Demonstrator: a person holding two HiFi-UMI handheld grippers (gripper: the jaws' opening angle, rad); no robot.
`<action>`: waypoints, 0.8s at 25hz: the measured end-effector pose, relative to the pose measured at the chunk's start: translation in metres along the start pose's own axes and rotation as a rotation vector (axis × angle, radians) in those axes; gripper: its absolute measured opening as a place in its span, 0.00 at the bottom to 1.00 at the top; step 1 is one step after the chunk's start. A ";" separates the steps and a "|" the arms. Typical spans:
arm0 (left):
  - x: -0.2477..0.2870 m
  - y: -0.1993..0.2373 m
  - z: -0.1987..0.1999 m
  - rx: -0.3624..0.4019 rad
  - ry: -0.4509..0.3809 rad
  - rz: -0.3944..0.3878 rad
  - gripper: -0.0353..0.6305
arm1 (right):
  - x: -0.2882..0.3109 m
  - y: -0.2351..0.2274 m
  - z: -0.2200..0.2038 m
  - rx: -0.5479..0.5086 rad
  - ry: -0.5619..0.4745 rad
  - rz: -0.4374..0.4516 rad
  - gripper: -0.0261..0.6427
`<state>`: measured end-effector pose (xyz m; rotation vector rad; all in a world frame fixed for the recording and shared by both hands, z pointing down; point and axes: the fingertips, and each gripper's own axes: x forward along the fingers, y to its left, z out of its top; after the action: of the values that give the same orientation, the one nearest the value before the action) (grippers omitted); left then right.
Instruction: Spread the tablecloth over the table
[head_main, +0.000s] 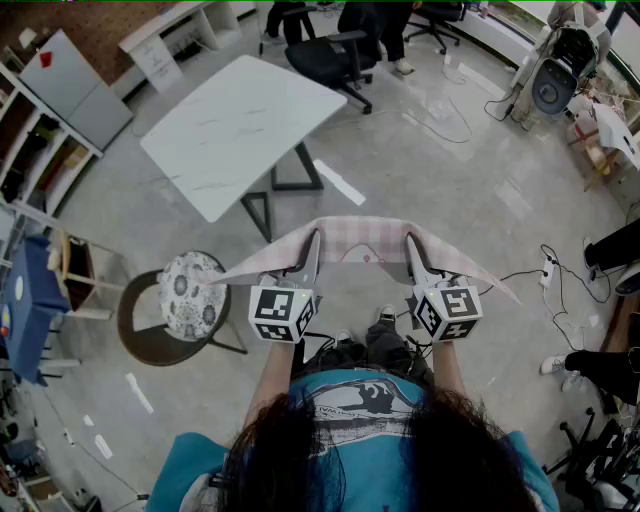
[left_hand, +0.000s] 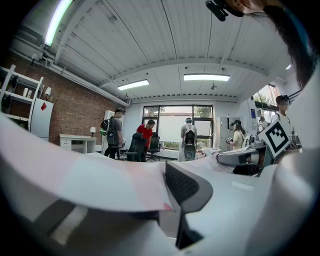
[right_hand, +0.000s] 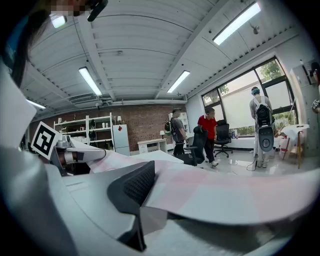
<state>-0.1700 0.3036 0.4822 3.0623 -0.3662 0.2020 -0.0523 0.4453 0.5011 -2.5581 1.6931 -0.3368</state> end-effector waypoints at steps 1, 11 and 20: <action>-0.001 -0.001 0.000 -0.002 0.000 0.001 0.15 | -0.001 0.000 -0.001 0.000 0.001 0.001 0.14; -0.017 0.008 -0.004 -0.010 -0.001 0.022 0.15 | 0.003 0.014 -0.005 0.023 0.013 0.034 0.14; -0.014 0.010 -0.002 -0.027 -0.022 0.035 0.15 | 0.010 0.011 -0.002 0.044 0.025 0.065 0.14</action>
<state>-0.1864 0.2976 0.4824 3.0355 -0.4202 0.1641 -0.0593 0.4322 0.5024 -2.4721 1.7527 -0.3992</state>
